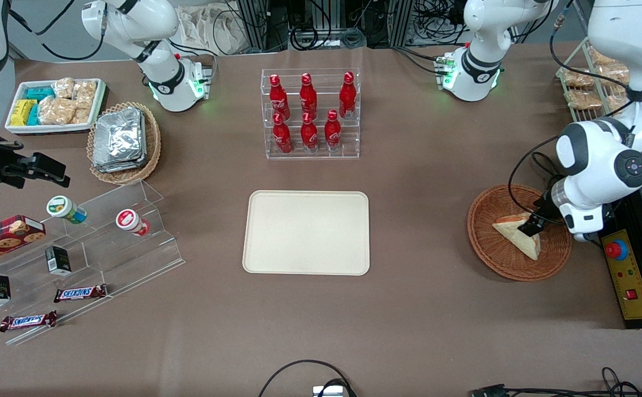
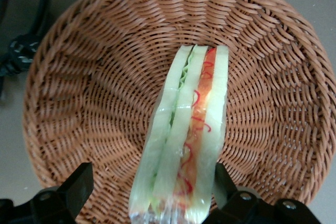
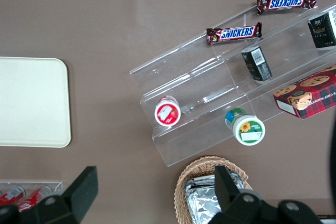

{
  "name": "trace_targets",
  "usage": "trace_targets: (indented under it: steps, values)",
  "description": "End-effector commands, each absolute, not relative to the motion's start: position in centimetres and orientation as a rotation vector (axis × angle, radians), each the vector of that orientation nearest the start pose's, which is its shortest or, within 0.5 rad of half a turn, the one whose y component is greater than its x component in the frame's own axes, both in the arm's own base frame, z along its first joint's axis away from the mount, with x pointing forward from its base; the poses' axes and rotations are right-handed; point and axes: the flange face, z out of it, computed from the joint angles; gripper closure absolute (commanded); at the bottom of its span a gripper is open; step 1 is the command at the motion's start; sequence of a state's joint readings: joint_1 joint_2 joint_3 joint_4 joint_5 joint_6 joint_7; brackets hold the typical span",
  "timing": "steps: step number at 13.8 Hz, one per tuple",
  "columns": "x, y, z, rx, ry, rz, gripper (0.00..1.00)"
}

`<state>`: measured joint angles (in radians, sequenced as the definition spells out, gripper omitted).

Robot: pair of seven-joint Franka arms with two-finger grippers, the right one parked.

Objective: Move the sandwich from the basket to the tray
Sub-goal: 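Close the left gripper on the sandwich's wrapped edge and lift it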

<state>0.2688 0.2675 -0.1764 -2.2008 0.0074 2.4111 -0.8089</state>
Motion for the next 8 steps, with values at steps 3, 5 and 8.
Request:
trace_targets:
  steps: [3,5,8]
  values:
    - [55.2,4.9,23.8,-2.858,-1.366,0.082,0.00]
    - [55.7,4.9,23.9,-2.859,-1.375,0.077,0.04]
    - [55.8,5.0,25.0,-2.862,-1.365,0.063,0.76]
